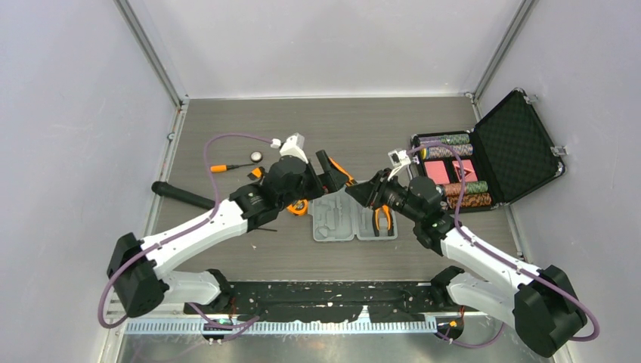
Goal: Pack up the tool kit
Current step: Place the knife in the toolbox.
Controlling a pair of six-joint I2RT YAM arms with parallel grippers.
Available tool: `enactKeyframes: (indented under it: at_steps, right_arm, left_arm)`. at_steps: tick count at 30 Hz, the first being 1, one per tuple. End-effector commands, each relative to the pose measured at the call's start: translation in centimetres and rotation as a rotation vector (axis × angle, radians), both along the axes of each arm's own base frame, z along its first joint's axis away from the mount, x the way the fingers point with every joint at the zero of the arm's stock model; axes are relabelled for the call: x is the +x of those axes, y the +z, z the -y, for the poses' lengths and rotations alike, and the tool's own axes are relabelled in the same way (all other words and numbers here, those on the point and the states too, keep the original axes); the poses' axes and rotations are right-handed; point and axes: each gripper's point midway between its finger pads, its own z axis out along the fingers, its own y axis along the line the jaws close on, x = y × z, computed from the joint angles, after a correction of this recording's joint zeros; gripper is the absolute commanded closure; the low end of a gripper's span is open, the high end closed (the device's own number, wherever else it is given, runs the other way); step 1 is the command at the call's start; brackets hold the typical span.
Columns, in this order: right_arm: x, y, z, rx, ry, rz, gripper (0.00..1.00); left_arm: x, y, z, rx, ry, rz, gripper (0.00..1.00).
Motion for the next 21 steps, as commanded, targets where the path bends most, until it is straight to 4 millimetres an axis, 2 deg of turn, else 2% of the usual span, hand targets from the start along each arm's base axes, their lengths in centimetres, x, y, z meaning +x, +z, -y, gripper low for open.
enactKeyframes:
  at_steps: [1,7,16,18,21]
  right_arm:
    - [0.6,2.3,0.1,0.033,-0.033,0.114,0.95]
    - [0.1,1.3,-0.1,-0.003,-0.025,0.133,0.95]
    - [-0.3,0.7,-0.5,-0.057,-0.015,0.171,0.95]
    - [-0.5,0.6,-0.6,-0.059,-0.011,0.173,0.95]
    - [-0.5,0.4,-0.6,-0.064,-0.015,0.170,0.95]
  left_arm:
    - [0.1,2.0,3.7,-0.231,-0.043,-0.113,0.06]
    - [0.8,1.7,4.9,-0.274,-0.028,-0.161,0.10]
    - [1.8,0.7,5.6,-0.302,0.002,-0.229,0.27]
    - [1.9,0.4,5.7,-0.304,0.002,-0.242,0.34]
    - [1.9,0.3,5.7,-0.308,0.001,-0.245,0.49]
